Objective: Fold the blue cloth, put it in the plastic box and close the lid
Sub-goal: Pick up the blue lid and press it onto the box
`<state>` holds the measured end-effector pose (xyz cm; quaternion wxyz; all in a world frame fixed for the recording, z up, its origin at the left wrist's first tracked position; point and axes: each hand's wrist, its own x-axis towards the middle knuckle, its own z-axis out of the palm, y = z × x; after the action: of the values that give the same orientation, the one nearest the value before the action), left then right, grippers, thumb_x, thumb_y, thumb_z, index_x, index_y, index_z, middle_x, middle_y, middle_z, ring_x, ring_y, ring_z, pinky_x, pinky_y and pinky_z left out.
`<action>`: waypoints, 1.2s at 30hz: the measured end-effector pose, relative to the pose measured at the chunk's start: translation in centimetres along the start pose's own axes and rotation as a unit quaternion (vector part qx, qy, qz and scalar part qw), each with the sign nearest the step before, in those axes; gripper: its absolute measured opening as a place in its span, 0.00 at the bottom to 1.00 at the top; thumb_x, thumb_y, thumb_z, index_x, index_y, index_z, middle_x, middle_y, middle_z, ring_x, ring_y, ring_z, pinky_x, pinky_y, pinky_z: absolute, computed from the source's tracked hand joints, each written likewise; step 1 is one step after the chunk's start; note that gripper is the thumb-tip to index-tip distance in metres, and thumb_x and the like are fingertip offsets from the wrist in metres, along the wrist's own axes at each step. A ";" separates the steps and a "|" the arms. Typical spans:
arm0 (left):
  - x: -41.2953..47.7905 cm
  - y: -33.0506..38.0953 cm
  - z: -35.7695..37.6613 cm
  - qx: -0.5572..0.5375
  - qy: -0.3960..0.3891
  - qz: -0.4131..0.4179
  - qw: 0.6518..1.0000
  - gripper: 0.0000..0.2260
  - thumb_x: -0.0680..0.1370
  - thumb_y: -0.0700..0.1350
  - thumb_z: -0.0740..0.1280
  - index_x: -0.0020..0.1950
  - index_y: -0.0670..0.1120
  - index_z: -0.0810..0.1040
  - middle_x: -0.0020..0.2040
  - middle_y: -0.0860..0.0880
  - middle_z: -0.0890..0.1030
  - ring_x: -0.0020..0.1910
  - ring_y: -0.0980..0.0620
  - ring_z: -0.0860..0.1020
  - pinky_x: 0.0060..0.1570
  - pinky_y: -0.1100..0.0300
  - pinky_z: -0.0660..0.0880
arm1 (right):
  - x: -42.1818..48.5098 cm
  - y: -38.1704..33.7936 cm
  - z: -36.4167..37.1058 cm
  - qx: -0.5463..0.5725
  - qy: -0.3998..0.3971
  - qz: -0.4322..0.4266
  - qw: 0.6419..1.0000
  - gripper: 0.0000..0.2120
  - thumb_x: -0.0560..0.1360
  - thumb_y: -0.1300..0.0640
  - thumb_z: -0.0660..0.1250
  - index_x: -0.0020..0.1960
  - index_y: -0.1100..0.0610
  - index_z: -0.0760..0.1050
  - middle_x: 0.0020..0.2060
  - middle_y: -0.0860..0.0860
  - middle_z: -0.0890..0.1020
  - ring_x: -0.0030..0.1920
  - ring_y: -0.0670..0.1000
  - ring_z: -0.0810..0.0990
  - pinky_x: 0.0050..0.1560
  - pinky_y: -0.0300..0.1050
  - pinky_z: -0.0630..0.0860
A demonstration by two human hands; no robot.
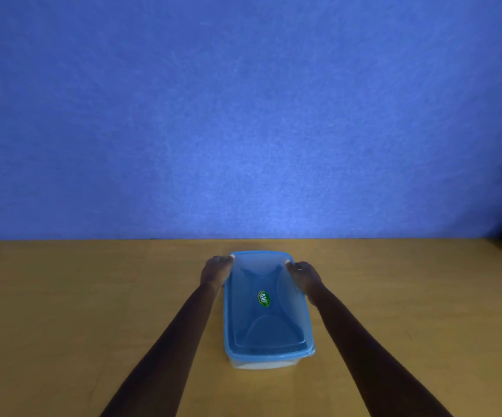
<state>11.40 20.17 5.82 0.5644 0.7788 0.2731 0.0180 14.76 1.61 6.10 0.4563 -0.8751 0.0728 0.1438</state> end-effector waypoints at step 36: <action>1.3 -0.1 1.0 -0.229 0.000 -0.101 0.968 0.04 0.77 0.37 0.65 0.45 0.37 0.72 0.47 0.40 0.72 0.45 0.46 0.71 0.41 0.55 0.68 | 3.5 0.0 -0.1 0.256 -0.007 0.154 0.954 0.07 0.76 0.62 0.65 0.44 0.67 0.72 0.35 0.56 0.73 0.37 0.54 0.72 0.35 0.46 0.68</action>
<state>12.79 19.89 5.05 0.7264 0.5977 0.3385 0.0229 18.08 1.57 5.09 0.6381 -0.7058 0.2378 0.1951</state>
